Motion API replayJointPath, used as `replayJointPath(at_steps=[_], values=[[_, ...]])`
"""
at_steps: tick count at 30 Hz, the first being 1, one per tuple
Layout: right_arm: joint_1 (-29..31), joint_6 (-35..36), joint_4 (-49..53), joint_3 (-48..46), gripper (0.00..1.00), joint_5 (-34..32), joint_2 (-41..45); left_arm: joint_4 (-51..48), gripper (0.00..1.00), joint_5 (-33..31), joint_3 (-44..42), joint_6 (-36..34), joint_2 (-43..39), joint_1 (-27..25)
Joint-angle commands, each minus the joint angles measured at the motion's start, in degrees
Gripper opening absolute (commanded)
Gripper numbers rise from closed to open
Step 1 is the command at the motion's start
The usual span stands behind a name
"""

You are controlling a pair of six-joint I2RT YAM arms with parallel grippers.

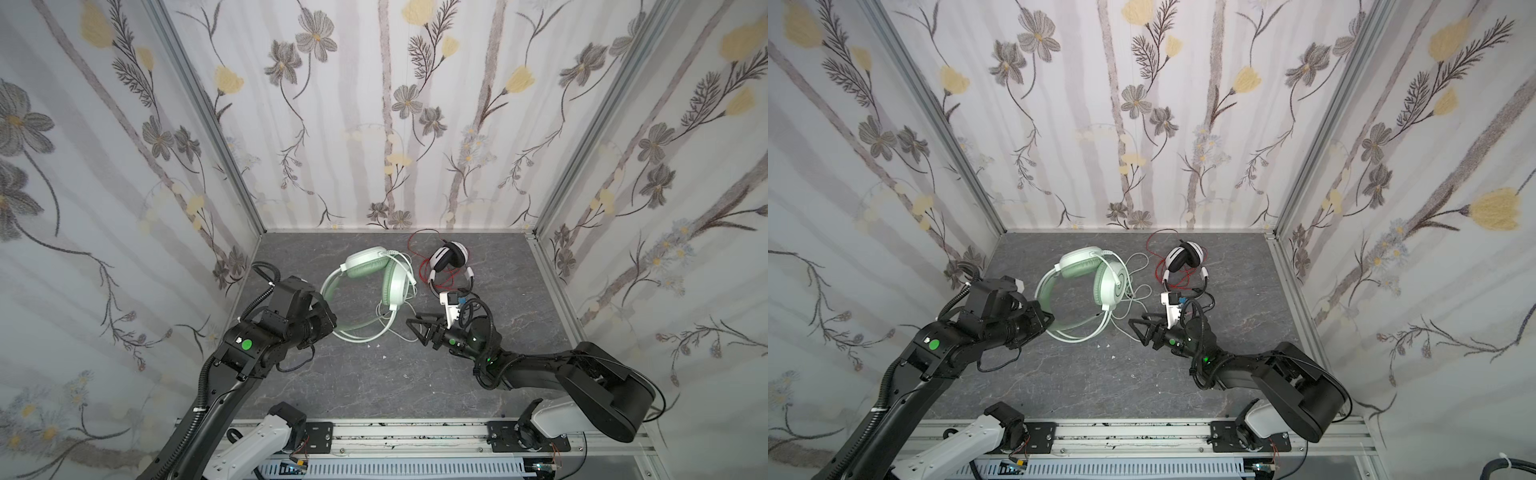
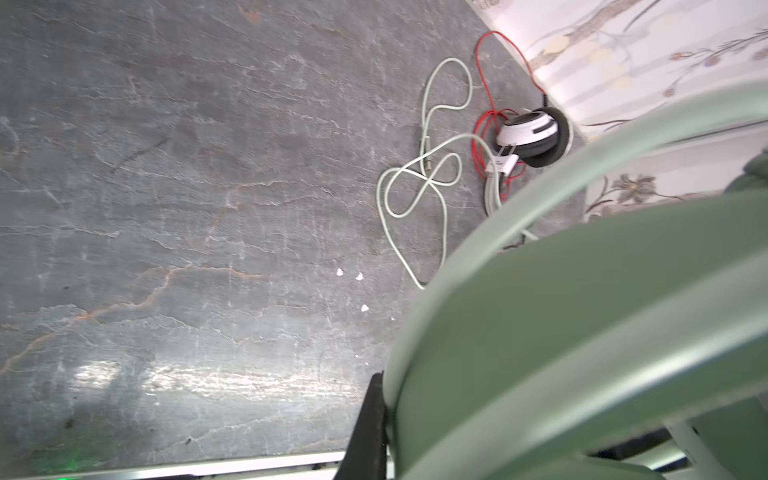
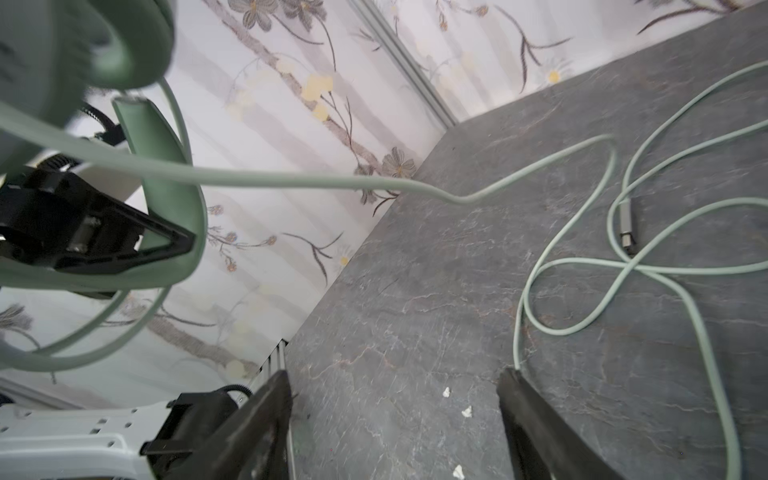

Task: Wrap the headphones
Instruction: 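Lift the headset by its headband with left gripper while right gripper releases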

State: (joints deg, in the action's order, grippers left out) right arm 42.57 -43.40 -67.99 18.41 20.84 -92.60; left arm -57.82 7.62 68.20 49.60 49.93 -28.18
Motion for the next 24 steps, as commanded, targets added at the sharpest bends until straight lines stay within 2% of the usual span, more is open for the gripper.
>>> replayJointPath(at_steps=[1,8,14,18,24], values=[[0.5,-1.1,-8.0,0.4,0.77,3.5,-0.3,-0.5,0.0,8.3,5.7,2.7,1.3,0.2],[3.1,6.2,3.6,1.6,0.79,-2.5,7.0,-2.7,0.0,14.3,17.7,4.6,7.4,0.4],[3.3,7.1,8.3,-0.4,0.78,-9.5,13.6,-2.4,0.0,19.1,22.6,4.9,10.7,0.6],[3.3,10.7,19.4,3.7,0.72,-8.7,16.8,-0.5,0.0,22.4,23.0,6.6,11.4,0.8],[2.6,11.6,34.7,11.6,0.63,-8.0,16.4,3.2,0.0,27.0,22.9,10.1,12.7,1.1]])
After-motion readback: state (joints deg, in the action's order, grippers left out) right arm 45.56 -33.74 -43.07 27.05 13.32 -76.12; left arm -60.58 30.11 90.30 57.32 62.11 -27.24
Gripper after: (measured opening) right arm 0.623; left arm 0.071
